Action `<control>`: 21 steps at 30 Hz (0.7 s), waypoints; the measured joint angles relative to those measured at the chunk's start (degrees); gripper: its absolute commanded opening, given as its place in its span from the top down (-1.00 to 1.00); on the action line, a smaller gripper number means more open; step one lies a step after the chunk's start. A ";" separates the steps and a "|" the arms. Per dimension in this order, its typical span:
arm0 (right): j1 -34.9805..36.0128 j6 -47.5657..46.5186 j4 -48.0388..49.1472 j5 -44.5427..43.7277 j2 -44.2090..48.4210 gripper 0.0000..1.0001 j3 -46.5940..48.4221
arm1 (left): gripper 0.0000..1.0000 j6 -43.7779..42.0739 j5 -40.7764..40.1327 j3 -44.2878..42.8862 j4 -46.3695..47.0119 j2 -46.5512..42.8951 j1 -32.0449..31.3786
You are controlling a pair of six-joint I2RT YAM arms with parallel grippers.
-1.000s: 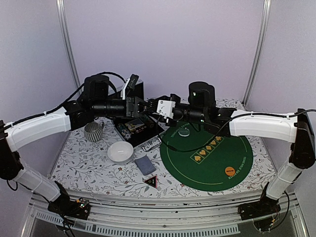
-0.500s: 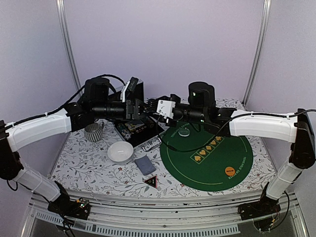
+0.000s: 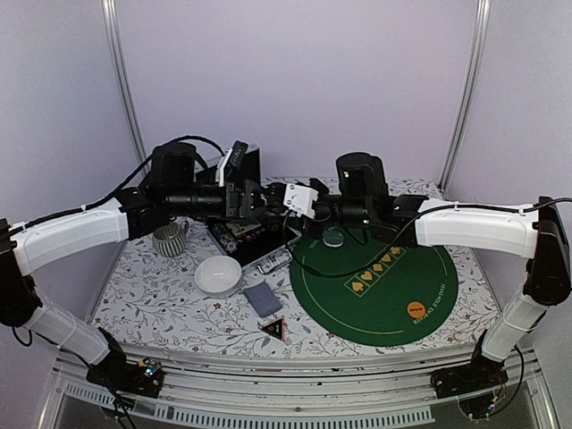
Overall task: Distribute texas hold em gaming equipment
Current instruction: Pass from the left arm to the right, then place the poker chips pile in the small blind area.
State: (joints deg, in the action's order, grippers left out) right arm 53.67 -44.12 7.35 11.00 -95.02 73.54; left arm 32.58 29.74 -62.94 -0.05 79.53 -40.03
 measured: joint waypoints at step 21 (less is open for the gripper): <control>-2.56 21.38 -11.02 -4.35 6.05 0.97 -8.50 | -0.96 -5.88 -4.98 2.08 -6.29 -7.32 10.10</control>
State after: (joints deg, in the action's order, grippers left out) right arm 51.11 -22.74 -3.66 6.66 -88.97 65.04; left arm 26.70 24.75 -60.86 -6.35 72.20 -29.93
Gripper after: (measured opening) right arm 0.396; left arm 0.982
